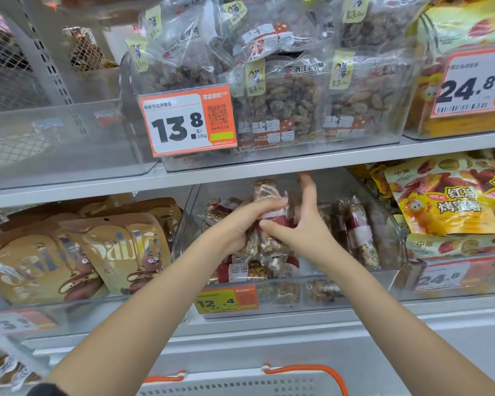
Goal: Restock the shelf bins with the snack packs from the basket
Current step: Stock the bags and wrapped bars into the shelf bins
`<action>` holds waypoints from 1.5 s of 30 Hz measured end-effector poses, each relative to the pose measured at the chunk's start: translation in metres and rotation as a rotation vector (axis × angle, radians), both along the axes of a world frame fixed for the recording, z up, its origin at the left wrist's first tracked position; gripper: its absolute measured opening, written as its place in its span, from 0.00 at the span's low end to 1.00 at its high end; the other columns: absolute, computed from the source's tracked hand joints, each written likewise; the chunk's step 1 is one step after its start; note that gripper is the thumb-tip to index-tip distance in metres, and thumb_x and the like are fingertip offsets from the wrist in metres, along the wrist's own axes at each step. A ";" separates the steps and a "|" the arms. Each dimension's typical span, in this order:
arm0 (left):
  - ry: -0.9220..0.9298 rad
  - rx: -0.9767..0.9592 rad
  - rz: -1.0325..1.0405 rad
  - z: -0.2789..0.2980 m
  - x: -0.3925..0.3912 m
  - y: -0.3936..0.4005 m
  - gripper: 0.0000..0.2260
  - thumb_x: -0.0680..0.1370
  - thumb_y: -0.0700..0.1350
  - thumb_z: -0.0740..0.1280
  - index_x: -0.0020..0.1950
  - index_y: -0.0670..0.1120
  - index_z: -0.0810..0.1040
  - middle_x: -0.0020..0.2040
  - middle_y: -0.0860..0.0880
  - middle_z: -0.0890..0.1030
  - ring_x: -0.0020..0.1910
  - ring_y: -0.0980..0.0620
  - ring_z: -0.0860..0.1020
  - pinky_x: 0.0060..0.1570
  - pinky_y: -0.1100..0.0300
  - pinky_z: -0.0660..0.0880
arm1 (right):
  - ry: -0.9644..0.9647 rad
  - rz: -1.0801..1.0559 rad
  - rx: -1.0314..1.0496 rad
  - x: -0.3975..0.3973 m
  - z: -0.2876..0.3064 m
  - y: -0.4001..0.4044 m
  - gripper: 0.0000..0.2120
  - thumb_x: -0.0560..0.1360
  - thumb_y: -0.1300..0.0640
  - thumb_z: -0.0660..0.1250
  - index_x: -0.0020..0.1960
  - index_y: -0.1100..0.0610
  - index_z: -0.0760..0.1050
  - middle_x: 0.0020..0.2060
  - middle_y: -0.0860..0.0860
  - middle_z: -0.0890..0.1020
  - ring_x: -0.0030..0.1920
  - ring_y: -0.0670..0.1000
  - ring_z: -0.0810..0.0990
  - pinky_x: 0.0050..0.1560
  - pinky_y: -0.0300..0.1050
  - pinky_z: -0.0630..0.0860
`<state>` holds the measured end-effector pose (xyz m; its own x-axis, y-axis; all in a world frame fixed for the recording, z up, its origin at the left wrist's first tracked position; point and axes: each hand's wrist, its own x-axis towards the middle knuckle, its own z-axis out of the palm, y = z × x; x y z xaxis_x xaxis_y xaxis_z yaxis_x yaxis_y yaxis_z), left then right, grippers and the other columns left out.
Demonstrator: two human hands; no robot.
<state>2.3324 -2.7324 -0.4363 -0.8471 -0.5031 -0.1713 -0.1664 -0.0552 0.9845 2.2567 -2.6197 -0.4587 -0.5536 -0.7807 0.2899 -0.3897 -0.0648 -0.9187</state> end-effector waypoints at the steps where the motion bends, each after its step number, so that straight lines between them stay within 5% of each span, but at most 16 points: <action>1: -0.009 0.031 0.014 0.000 0.003 -0.002 0.02 0.73 0.46 0.70 0.45 0.50 0.80 0.38 0.52 0.84 0.38 0.56 0.82 0.40 0.64 0.77 | 0.016 0.011 0.006 0.003 -0.001 -0.003 0.48 0.72 0.53 0.72 0.76 0.45 0.40 0.76 0.45 0.50 0.70 0.43 0.61 0.61 0.37 0.63; 7: -0.098 -0.091 0.208 0.004 0.005 -0.008 0.17 0.59 0.55 0.77 0.45 0.50 0.84 0.49 0.48 0.84 0.53 0.50 0.80 0.57 0.55 0.75 | -0.090 0.094 -0.068 0.005 -0.008 -0.020 0.44 0.71 0.50 0.72 0.74 0.37 0.45 0.76 0.51 0.58 0.70 0.44 0.64 0.69 0.48 0.66; 11: -0.151 0.023 0.353 0.020 0.009 -0.023 0.14 0.73 0.52 0.71 0.52 0.43 0.79 0.44 0.42 0.83 0.45 0.45 0.81 0.49 0.54 0.78 | -0.071 0.052 -0.058 -0.002 -0.009 -0.019 0.40 0.74 0.46 0.69 0.75 0.40 0.46 0.75 0.47 0.58 0.71 0.42 0.59 0.68 0.42 0.63; 14: -0.237 -0.002 0.407 0.034 0.021 -0.041 0.18 0.75 0.52 0.69 0.58 0.41 0.76 0.51 0.41 0.81 0.51 0.43 0.79 0.57 0.51 0.75 | 0.191 -0.095 0.092 -0.024 -0.004 -0.005 0.34 0.76 0.48 0.66 0.75 0.43 0.50 0.72 0.47 0.63 0.62 0.48 0.72 0.53 0.36 0.73; 17: -0.506 -0.399 0.246 0.042 0.026 -0.046 0.15 0.77 0.52 0.65 0.60 0.45 0.74 0.61 0.49 0.73 0.60 0.46 0.73 0.61 0.58 0.68 | 0.400 -0.288 0.259 -0.054 -0.006 0.009 0.34 0.75 0.53 0.68 0.75 0.49 0.54 0.71 0.56 0.66 0.69 0.60 0.67 0.63 0.55 0.72; 19: -0.750 -0.724 0.101 0.048 0.020 -0.036 0.15 0.77 0.56 0.65 0.58 0.48 0.75 0.60 0.48 0.73 0.59 0.47 0.73 0.56 0.58 0.68 | 0.452 -0.336 0.390 -0.069 -0.011 0.020 0.34 0.74 0.56 0.69 0.74 0.53 0.57 0.69 0.59 0.66 0.67 0.60 0.68 0.64 0.54 0.70; 22: -1.011 -1.041 0.041 0.043 0.005 -0.028 0.38 0.70 0.66 0.67 0.74 0.47 0.63 0.72 0.45 0.67 0.67 0.43 0.70 0.61 0.51 0.69 | 0.576 -0.291 0.508 -0.079 -0.021 0.029 0.31 0.72 0.57 0.72 0.71 0.55 0.64 0.68 0.58 0.67 0.67 0.59 0.67 0.64 0.54 0.69; 25: -1.056 -1.416 -0.032 0.025 -0.006 -0.025 0.44 0.72 0.71 0.60 0.77 0.56 0.38 0.78 0.43 0.46 0.76 0.39 0.50 0.70 0.38 0.51 | 0.766 -0.310 0.578 -0.078 -0.026 0.031 0.30 0.72 0.52 0.71 0.71 0.52 0.65 0.72 0.56 0.63 0.71 0.60 0.60 0.66 0.57 0.65; 27: -0.941 -1.608 -0.084 0.020 -0.003 -0.025 0.38 0.76 0.67 0.55 0.76 0.58 0.34 0.78 0.45 0.42 0.76 0.40 0.46 0.71 0.39 0.47 | 0.874 -0.331 0.645 -0.078 -0.030 0.032 0.33 0.71 0.47 0.72 0.72 0.49 0.63 0.75 0.55 0.59 0.74 0.59 0.55 0.69 0.57 0.60; 31: -0.756 -1.798 -0.366 0.015 0.002 -0.035 0.22 0.82 0.55 0.54 0.76 0.57 0.56 0.78 0.48 0.50 0.77 0.46 0.47 0.74 0.45 0.42 | 1.066 -0.212 0.803 -0.080 -0.037 0.024 0.41 0.68 0.35 0.67 0.75 0.43 0.55 0.77 0.48 0.55 0.76 0.56 0.47 0.73 0.62 0.43; 35: -0.802 -1.688 -0.415 0.021 -0.012 -0.031 0.17 0.81 0.44 0.59 0.69 0.56 0.70 0.70 0.47 0.68 0.68 0.47 0.66 0.70 0.49 0.58 | 0.966 -0.089 0.864 -0.083 -0.035 0.014 0.44 0.66 0.34 0.69 0.75 0.38 0.50 0.77 0.43 0.47 0.76 0.55 0.44 0.67 0.67 0.59; 38: -0.861 -1.613 -0.429 0.027 -0.029 -0.019 0.23 0.78 0.34 0.60 0.71 0.52 0.69 0.68 0.47 0.70 0.60 0.47 0.71 0.52 0.55 0.70 | 0.953 -0.057 0.901 -0.085 -0.032 0.007 0.44 0.66 0.32 0.68 0.75 0.37 0.48 0.77 0.43 0.52 0.75 0.57 0.47 0.62 0.67 0.63; 42: -0.882 -1.629 -0.455 0.028 -0.044 -0.014 0.29 0.73 0.42 0.72 0.72 0.50 0.67 0.71 0.47 0.65 0.62 0.46 0.72 0.45 0.57 0.74 | 1.027 -0.063 0.932 -0.086 -0.030 -0.004 0.48 0.66 0.34 0.70 0.76 0.39 0.45 0.75 0.50 0.59 0.73 0.58 0.53 0.64 0.68 0.60; 45: -0.818 -1.577 -0.453 0.025 -0.042 -0.025 0.27 0.72 0.52 0.73 0.68 0.50 0.71 0.61 0.49 0.74 0.54 0.48 0.75 0.45 0.56 0.76 | 1.132 -0.119 0.962 -0.093 -0.025 -0.021 0.52 0.64 0.33 0.71 0.77 0.42 0.42 0.76 0.54 0.55 0.74 0.58 0.54 0.67 0.69 0.56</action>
